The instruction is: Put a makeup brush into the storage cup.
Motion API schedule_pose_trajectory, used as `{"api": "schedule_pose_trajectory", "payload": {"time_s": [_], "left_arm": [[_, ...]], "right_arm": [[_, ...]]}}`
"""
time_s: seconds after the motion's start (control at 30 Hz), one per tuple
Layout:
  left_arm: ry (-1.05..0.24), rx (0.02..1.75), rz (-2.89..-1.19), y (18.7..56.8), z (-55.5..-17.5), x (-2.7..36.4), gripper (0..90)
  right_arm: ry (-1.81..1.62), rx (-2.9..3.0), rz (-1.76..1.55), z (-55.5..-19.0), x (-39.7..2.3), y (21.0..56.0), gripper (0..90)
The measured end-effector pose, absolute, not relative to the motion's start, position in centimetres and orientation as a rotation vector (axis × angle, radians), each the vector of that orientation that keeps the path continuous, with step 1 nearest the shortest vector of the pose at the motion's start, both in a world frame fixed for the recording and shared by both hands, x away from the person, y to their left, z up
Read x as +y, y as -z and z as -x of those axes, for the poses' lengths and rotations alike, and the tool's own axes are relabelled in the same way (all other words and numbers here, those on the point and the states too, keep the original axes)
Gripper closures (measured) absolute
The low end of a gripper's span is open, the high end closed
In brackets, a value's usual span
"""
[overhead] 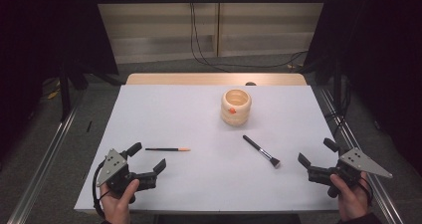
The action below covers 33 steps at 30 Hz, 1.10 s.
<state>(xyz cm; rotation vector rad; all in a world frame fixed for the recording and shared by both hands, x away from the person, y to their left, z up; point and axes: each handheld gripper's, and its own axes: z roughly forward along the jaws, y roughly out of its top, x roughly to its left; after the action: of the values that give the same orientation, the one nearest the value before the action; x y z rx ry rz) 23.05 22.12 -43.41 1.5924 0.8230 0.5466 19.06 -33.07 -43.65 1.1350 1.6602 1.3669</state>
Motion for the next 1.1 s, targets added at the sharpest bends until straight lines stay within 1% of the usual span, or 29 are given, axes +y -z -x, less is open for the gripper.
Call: {"api": "schedule_pose_trajectory", "payload": {"time_s": [0.43,0.77,0.93,1.1], "left_arm": [[-0.544,0.809,-1.583,43.3,-23.0,22.2,2.3],[-0.554,0.760,-1.588,42.5,-22.7,21.6,2.3],[-0.577,0.744,-1.587,41.2,-23.2,21.3,2.3],[-0.567,0.729,-1.603,41.1,-23.7,21.1,2.3]], "right_arm": [[-1.374,1.667,-1.130,-19.4,-32.9,43.8,0.0],[-1.368,1.683,-1.115,-19.2,-32.7,43.7,0.0],[-1.375,1.686,-1.116,-19.3,-32.7,43.8,0.0],[-1.379,1.692,-1.106,-19.4,-32.7,43.8,0.0]]}}
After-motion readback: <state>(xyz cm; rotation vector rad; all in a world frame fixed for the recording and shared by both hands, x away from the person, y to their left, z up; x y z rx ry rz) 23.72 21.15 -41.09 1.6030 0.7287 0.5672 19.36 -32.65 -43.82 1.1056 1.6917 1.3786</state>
